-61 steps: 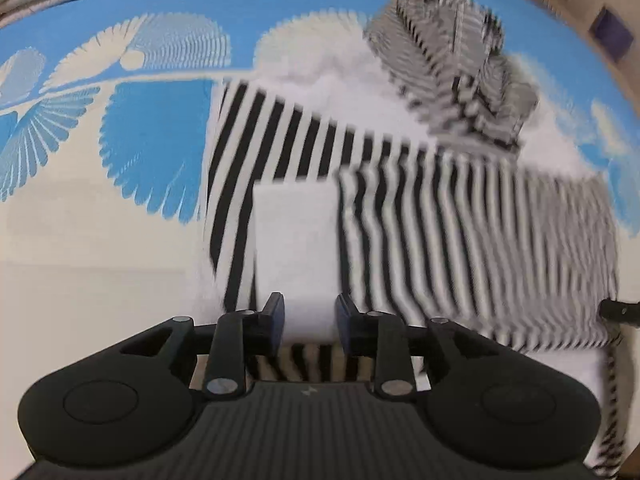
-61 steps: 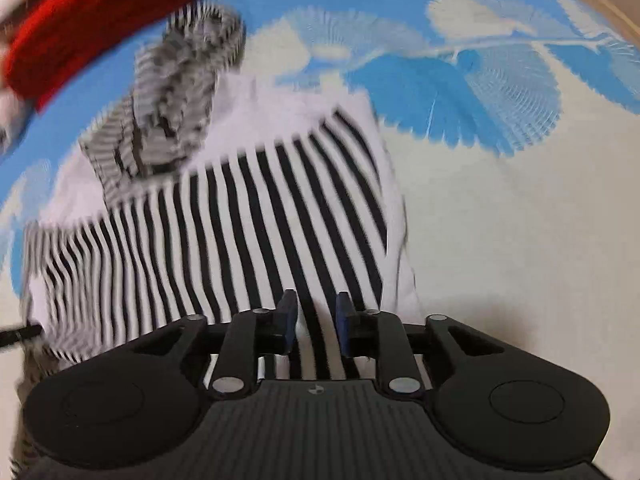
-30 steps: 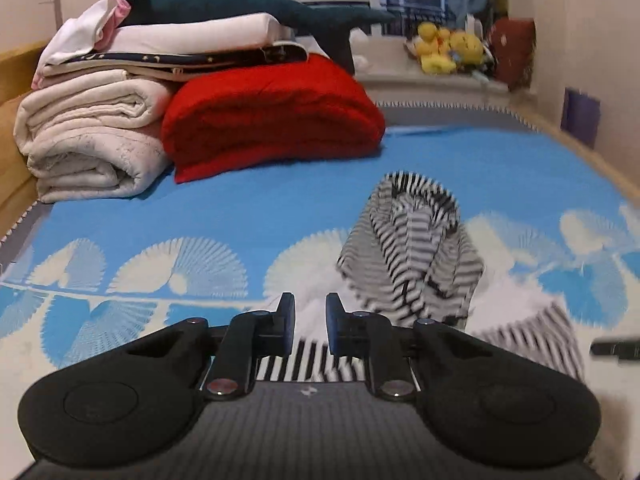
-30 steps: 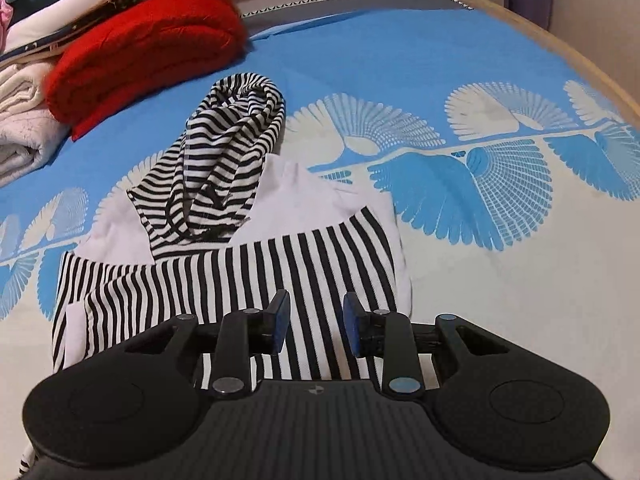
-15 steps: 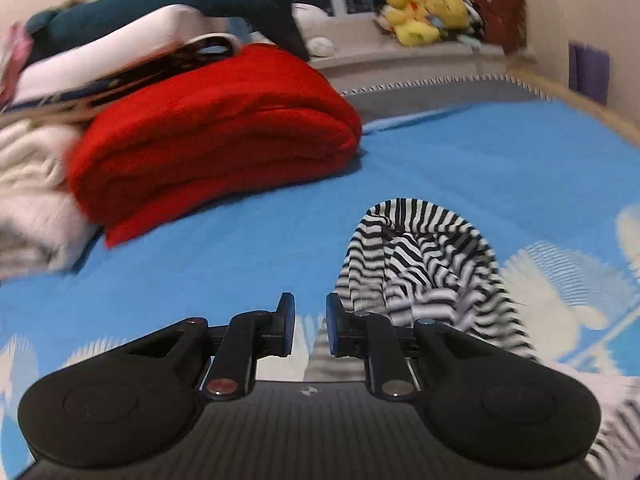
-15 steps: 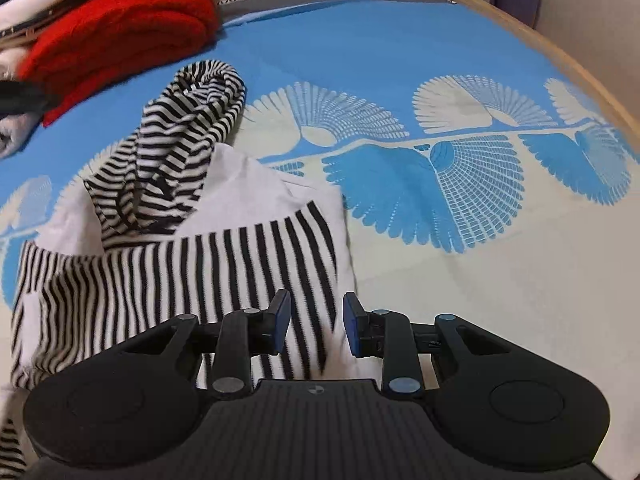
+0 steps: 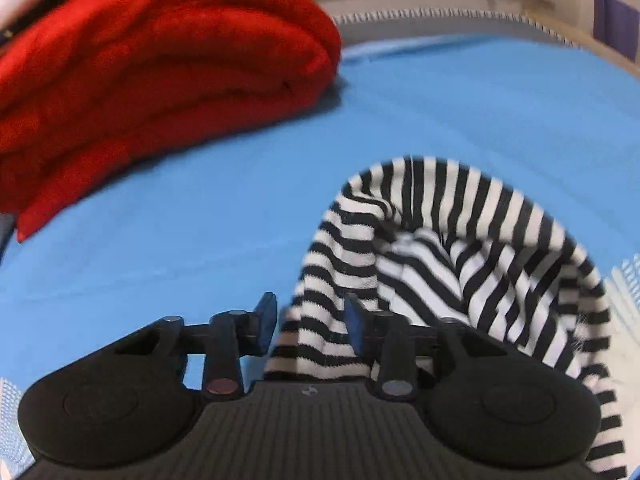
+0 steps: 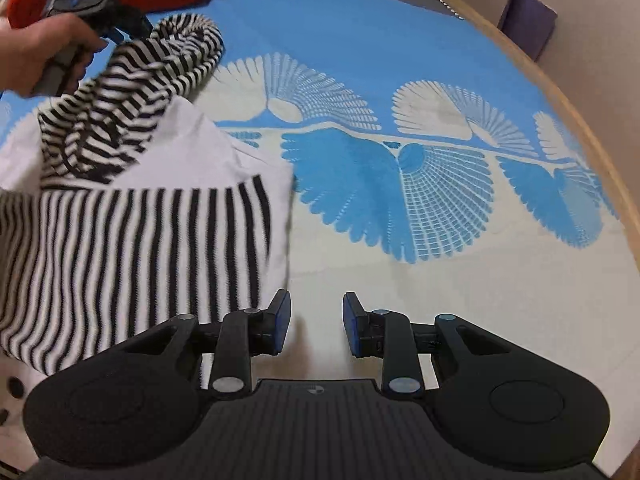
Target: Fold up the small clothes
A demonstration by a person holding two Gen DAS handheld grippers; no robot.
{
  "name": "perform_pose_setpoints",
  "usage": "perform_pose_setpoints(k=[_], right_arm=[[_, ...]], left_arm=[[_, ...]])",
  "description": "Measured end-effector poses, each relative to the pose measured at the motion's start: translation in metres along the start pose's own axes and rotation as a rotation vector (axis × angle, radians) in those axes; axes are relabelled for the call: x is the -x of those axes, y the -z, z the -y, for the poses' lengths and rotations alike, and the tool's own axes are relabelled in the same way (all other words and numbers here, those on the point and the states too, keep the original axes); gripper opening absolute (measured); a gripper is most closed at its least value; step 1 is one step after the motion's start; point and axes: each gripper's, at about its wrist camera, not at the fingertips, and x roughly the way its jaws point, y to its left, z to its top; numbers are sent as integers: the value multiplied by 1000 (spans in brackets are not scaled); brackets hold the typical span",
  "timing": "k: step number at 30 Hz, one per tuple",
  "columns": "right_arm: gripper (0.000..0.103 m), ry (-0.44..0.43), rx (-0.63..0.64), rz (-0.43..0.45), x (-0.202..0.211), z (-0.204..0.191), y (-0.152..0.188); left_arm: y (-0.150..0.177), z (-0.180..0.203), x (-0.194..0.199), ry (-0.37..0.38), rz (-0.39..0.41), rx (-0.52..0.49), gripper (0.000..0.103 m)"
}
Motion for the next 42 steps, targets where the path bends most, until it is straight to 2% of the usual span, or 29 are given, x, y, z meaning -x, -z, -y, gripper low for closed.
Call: perform_pose_setpoints(k=[2, 5, 9, 11, 14, 16, 17, 19, 21, 22, 23, 24, 25, 27, 29, 31, 34, 35, 36, 38, 41, 42], right_arm=[[30, -13, -2, 0, 1, 0, -1], [30, -22, -2, 3, 3, 0, -1], [30, -32, -37, 18, 9, 4, -6], [30, -48, -51, 30, 14, 5, -8], [30, -67, -73, 49, 23, 5, -11], [30, -78, -91, 62, 29, 5, -13], [30, -82, -102, 70, 31, 5, -13], [30, -99, -126, 84, 36, 5, -14], [30, -123, -152, 96, 40, 6, -13], [30, -129, -161, 102, 42, 6, -13], [30, -136, -172, 108, 43, 6, -12], [30, -149, -187, 115, 45, 7, -11], [30, -172, -209, 117, 46, 8, -11], [30, -232, -264, 113, 46, 10, -11], [30, -298, -315, 98, 43, 10, -11], [30, -346, -334, 68, 35, 3, -10], [33, -389, -353, 11, 18, -10, -8], [38, -395, -369, -7, 12, -12, -7], [44, -396, -385, -24, 5, -15, -6], [49, -392, -410, -54, -9, -20, -6], [49, -381, -438, -86, -26, -25, -7], [48, -380, -444, -87, -28, -26, -7]], left_arm=[[0, -4, 5, 17, 6, 4, 1], [2, -8, 41, 7, 99, -59, 1], [30, -17, 129, 53, 247, -146, 1], [61, -18, 188, 94, 350, -197, 1], [142, -18, 286, 171, 513, -299, 1], [199, -18, 333, 223, 526, -351, 1], [228, -17, 352, 256, 495, -374, 1], [277, -23, 380, 316, 367, -385, 1], [297, -39, 397, 296, 255, -298, 6], [299, -50, 403, 261, 222, -206, 6], [297, -64, 408, 232, 211, -89, 13], [293, -79, 411, 235, 213, 14, 27], [288, -93, 412, 243, 216, 115, 32], [277, -110, 400, 251, 187, 281, 34], [263, -116, 371, 275, 92, 408, 34], [262, -117, 332, 280, -49, 512, 34], [272, -110, 291, 273, -269, 595, 38], [279, -102, 282, 282, -314, 613, 42], [291, -101, 280, 299, -342, 623, 48], [295, -94, 269, 315, -384, 629, 51], [296, -86, 264, 316, -382, 603, 51], [292, -83, 261, 297, -390, 586, 48]])
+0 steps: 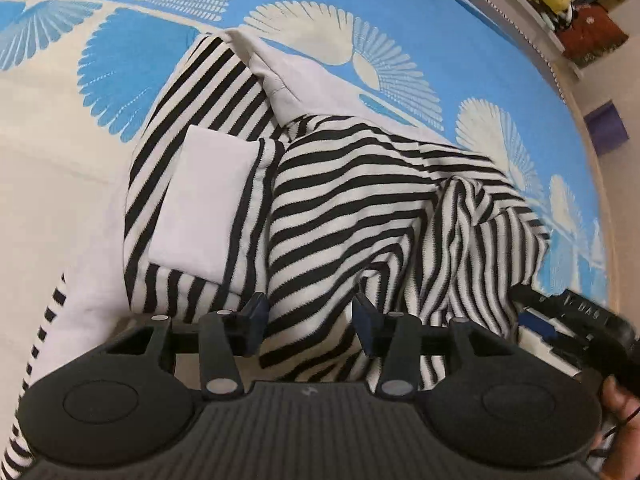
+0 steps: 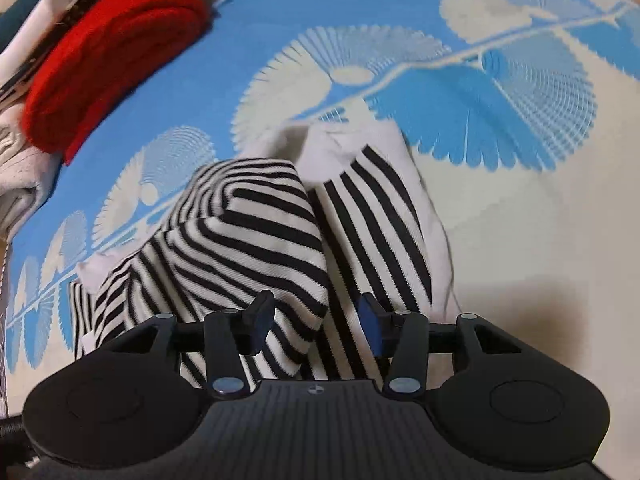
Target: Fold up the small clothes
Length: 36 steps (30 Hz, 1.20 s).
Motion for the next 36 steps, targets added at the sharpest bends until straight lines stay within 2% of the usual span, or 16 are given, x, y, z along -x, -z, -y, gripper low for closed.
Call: perform_pose_setpoints(k=[1, 2, 3, 5, 9, 13, 15, 18, 22, 24, 25, 28, 29, 30, 35, 36], right_arm=[[48, 2, 3, 3, -2, -1, 0], [39, 10, 11, 12, -3, -4, 0], [19, 10, 23, 22, -3, -6, 1], [4, -6, 38, 50, 1, -10, 1], [2, -148, 32, 192, 39, -16, -6], [2, -352, 8, 440, 106, -7, -9], [2, -411, 31, 506, 127, -1, -4], [2, -360, 128, 369, 120, -1, 0], [2, -86, 259, -127, 46, 4, 17], [12, -5, 300, -165, 34, 5, 24], [14, -3, 294, -154, 36, 4, 22], [38, -43, 234, -59, 46, 6, 9], [48, -43, 205, -35, 47, 9, 5], [49, -41, 183, -20, 47, 11, 4], [49, -24, 109, -64, 20, 15, 7], [49, -23, 98, -79, 12, 14, 9]], left_arm=[[2, 0, -3, -30, -5, -10, 41], [4, -2, -6, -41, 0, -13, 16], [4, -5, -9, -37, 1, -2, 12], [0, -7, -7, -30, 43, 36, 9], [-10, 3, 23, 36, 251, -17, 9], [-12, -7, 77, 291, 608, 27, 9], [-11, -14, 97, 329, 693, 32, 9], [-13, -38, 86, 314, 560, 130, 9], [-9, -71, 20, 20, 37, 229, 11], [4, -95, 10, 3, -5, 376, 28], [4, -100, 12, 27, -4, 428, 28], [-4, -87, 28, 21, 85, 357, 47], [-4, -81, 30, -2, 103, 321, 60], [-8, -76, 30, -13, 106, 297, 66], [-1, -68, -1, -15, -6, 302, 62], [-1, -66, -6, -23, -15, 302, 48]])
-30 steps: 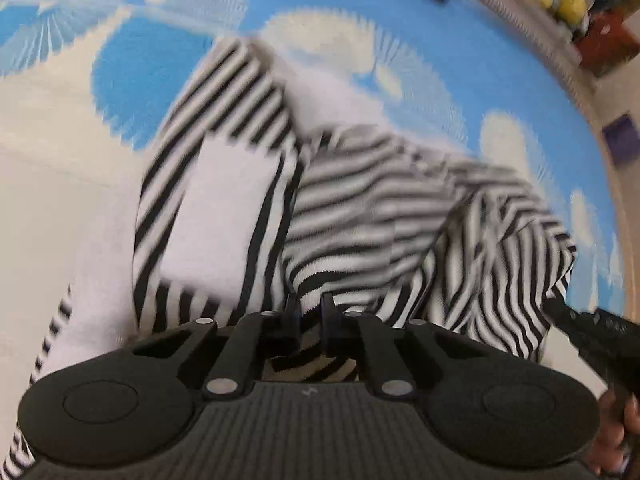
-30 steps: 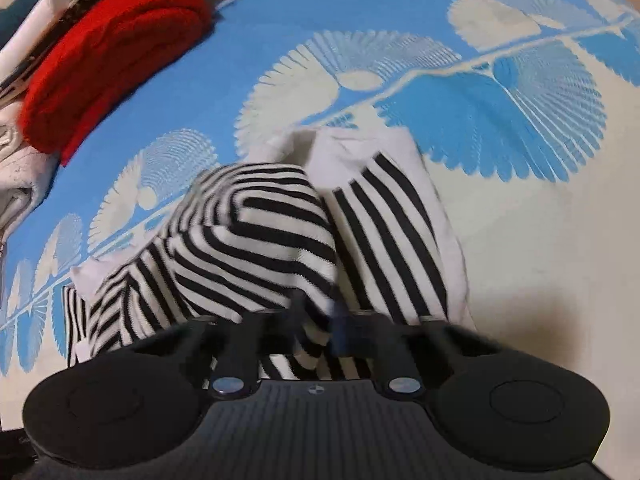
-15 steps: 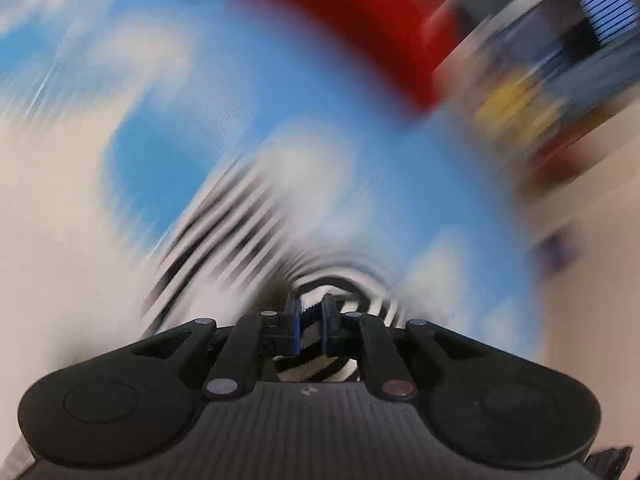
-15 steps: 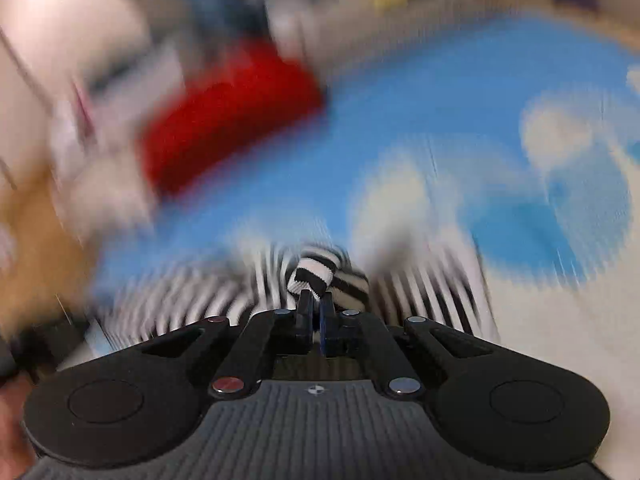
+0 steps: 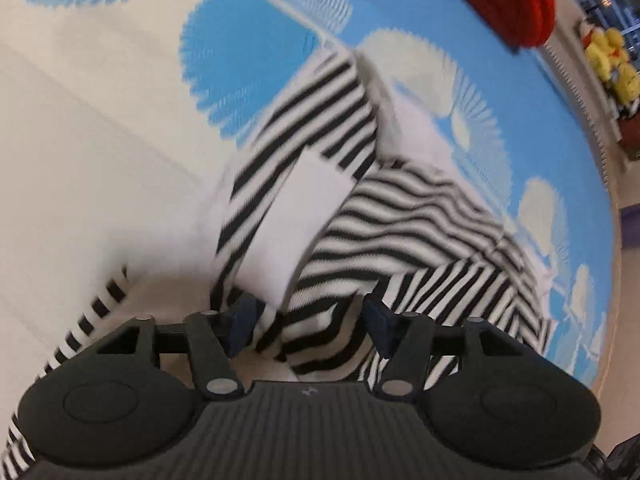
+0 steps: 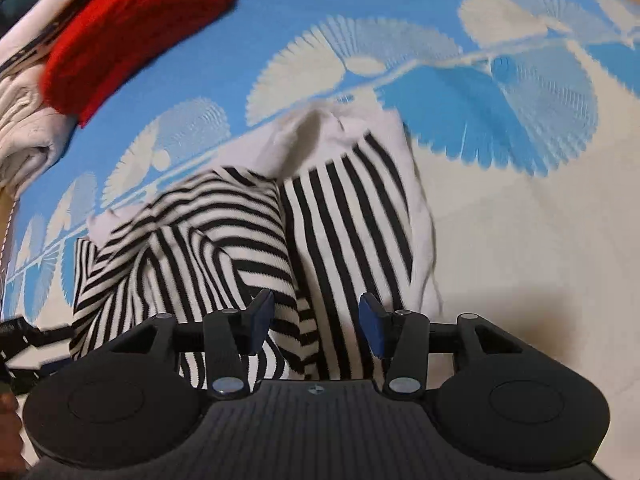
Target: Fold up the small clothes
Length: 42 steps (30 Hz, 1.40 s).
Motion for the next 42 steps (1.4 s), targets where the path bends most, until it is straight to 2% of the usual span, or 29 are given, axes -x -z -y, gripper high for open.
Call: perform_pose_setpoints(k=[1, 2, 3, 4, 5, 6, 8, 9, 10, 12, 14, 15, 17, 19, 20, 21, 22, 23, 25, 26, 28, 30, 32, 33, 34, 35, 36, 39, 42], right_arm=[[49, 0, -6, -9, -4, 0, 3], [47, 1, -8, -13, -8, -2, 4], [34, 1, -7, -12, -10, -4, 5], [21, -12, -5, -7, -10, -7, 4], [1, -38, -4, 6, -7, -11, 5], [1, -71, -1, 41, -2, -16, 5], [0, -152, 17, 154, 22, -27, 4], [0, -182, 23, 221, 36, -31, 3], [0, -198, 13, 277, 48, -31, 3], [0, -201, -36, 331, 61, -25, 2], [0, -101, -62, 286, 56, -17, 2], [0, -25, -60, 225, 45, -14, 4], [0, 37, -101, 87, 20, -2, 10], [2, 47, -145, 3, 5, 4, 16], [8, 65, -118, -5, 4, -1, 15], [15, 89, -80, 13, 6, -7, 14], [21, 114, -48, 48, 11, -13, 12], [32, 147, -13, 95, 18, -18, 11], [36, 187, 46, 201, 31, -28, 9], [36, 179, 63, 257, 39, -32, 8], [36, 111, 81, 301, 47, -34, 10], [36, 21, 101, 279, 45, -38, 10], [36, -54, 123, 177, 31, -41, 12], [36, -50, 127, 108, 21, -40, 12], [36, -1, 125, 35, 8, -40, 16], [36, 72, 119, -34, -6, -35, 20], [35, 106, 110, -71, -16, -29, 22], [35, 118, 112, -60, -14, -29, 18], [36, 74, 136, 22, 9, -41, 15]], left_arm=[[1, 2, -4, -6, 2, -10, 39], [1, 4, -5, -7, 13, -26, 20], [2, 8, -3, -7, 37, -42, 8], [1, 12, 3, 2, 76, -67, 7], [2, 19, 9, 17, 125, -108, 6], [3, 27, 20, 41, 191, -162, 6], [5, 37, 43, 108, 318, -236, 6], [5, 38, 51, 127, 348, -251, 6], [4, 37, 56, 145, 365, -248, 6], [0, 28, 52, 144, 331, -199, 6], [-5, 14, 33, 73, 211, -149, 6], [-6, 7, 23, 26, 153, -133, 6], [-5, -4, 5, -32, 68, -92, 13], [-4, -8, 3, -53, 46, -69, 28], [-4, -4, 7, -65, 58, -92, 41], [-5, 1, 14, -70, 82, -132, 51], [-4, 8, 22, -71, 123, -175, 54], [-3, 14, 34, -80, 188, -211, 54], [5, 22, 54, -73, 313, -285, 54], [8, 28, 58, -54, 334, -329, 53], [16, 38, 57, 3, 311, -409, 52], [23, 42, 45, 51, 223, -465, 51], [29, 42, 21, 28, 115, -519, 47], [32, 40, 9, -36, 81, -538, 38], [34, 35, -3, -125, 60, -553, 31], [34, 30, -9, -163, 54, -556, 19], [33, 26, -10, -155, 51, -545, 19], [31, 30, 9, -117, 90, -518, 21], [31, 40, 24, -48, 122, -541, 22]])
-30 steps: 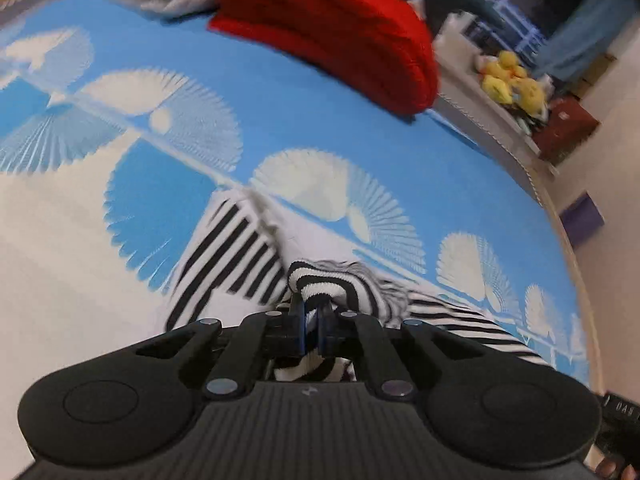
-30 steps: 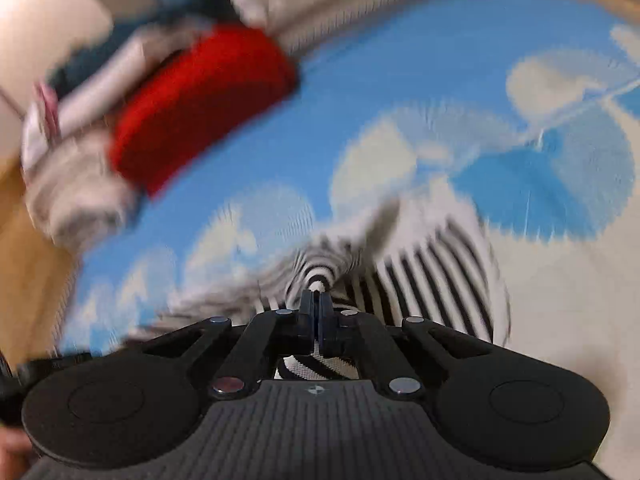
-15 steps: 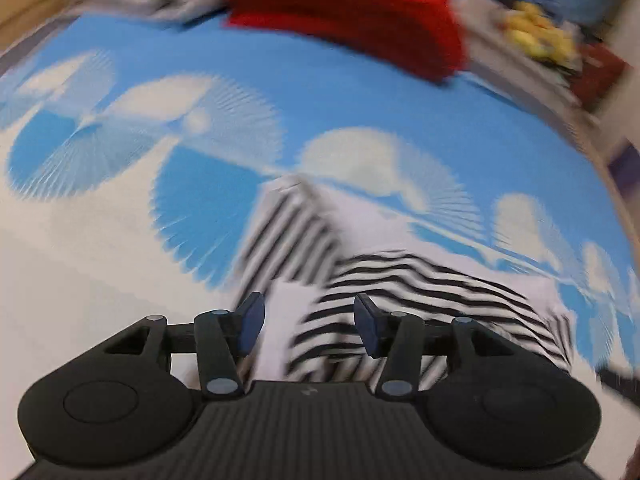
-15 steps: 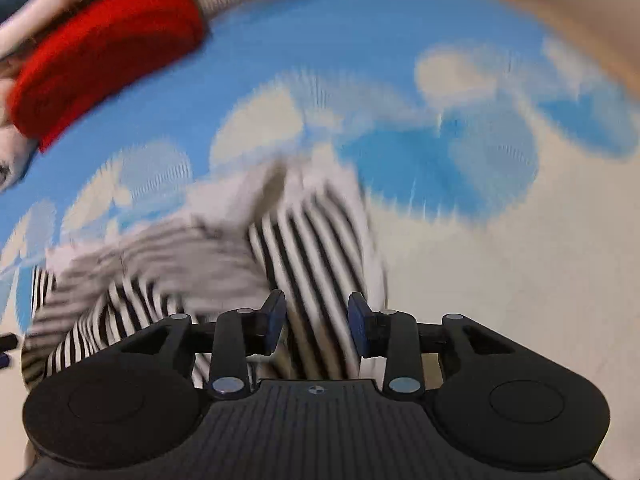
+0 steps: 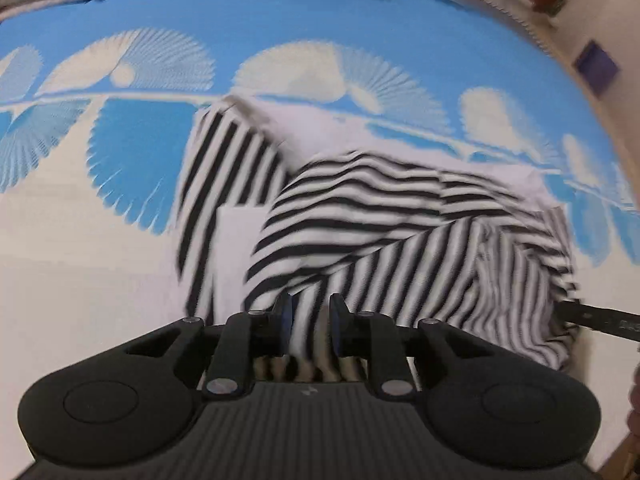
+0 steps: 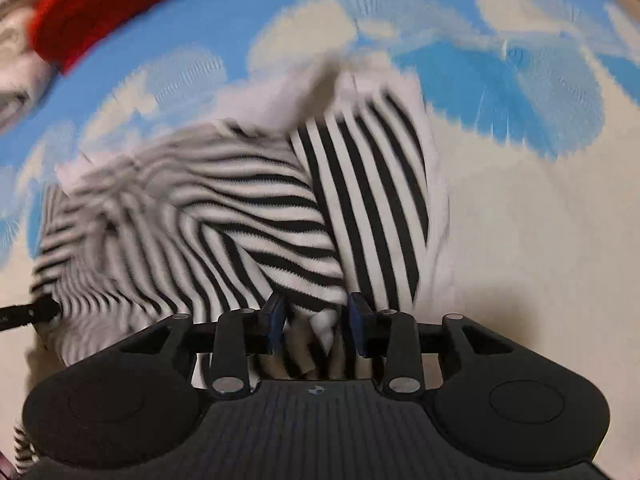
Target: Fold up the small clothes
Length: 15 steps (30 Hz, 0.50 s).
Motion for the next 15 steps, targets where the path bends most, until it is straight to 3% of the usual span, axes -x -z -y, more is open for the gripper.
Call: perform_pose_setpoints(k=[3, 5, 7, 9, 12, 15], right_arm=[[36, 59, -11, -70, -12, 7, 2], [37, 66, -49, -110, -20, 10, 4], [37, 50, -59, -82, -11, 10, 0], [37, 20, -49, 5, 13, 6, -6], [37, 1, -35, 165, 57, 6, -9], [37, -16, -69, 281, 100, 19, 3]], left_arm=[[7, -5, -21, -89, -108, -25, 21], [11, -8, -23, -72, -143, -25, 22], [5, -7, -2, -51, -82, -21, 24], [2, -4, 31, -9, 21, -14, 40], [12, -5, 77, 31, 168, 6, 42], [39, -11, 118, 35, 223, -2, 42]])
